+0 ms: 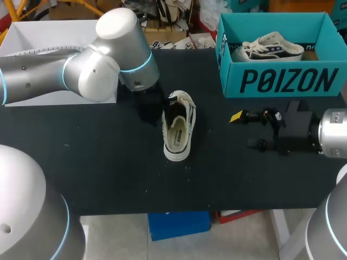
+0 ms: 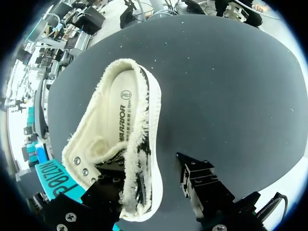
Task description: Take the shoe out of the shoebox, open the shoe tongue, remove and reinsert the insole, then place the shoe into the shoebox
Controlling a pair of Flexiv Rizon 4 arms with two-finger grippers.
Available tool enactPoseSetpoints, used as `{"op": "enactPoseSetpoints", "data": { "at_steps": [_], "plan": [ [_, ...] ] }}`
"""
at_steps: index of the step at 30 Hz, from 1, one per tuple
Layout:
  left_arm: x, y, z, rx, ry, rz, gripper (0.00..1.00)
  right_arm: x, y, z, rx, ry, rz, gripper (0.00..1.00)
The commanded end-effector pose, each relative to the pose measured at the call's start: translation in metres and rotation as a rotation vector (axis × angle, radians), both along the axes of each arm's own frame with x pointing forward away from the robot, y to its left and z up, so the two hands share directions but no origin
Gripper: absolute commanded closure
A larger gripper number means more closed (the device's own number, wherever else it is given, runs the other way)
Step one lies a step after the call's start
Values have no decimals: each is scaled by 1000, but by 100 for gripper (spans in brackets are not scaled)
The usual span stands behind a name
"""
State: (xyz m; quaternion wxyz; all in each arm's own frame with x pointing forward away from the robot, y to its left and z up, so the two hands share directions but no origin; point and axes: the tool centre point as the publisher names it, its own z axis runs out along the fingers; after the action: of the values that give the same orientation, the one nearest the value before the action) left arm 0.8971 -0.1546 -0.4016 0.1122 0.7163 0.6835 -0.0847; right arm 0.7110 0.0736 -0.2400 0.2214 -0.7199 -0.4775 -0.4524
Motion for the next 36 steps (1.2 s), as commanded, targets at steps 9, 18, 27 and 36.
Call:
{"op": "enactPoseSetpoints", "data": {
  "at_steps": [9,18,27,36],
  "plan": [
    [15,-9,-15,31,-49,28,100,0,0,0,0,1,0,0],
    [15,-5,9,13,-34,15,100,0,0,0,0,1,0,0],
    [13,-2,52,-13,-57,13,100,0,0,0,0,1,0,0],
    [16,4,107,-1,-78,115,100,0,0,0,0,1,0,0]
  ]
}}
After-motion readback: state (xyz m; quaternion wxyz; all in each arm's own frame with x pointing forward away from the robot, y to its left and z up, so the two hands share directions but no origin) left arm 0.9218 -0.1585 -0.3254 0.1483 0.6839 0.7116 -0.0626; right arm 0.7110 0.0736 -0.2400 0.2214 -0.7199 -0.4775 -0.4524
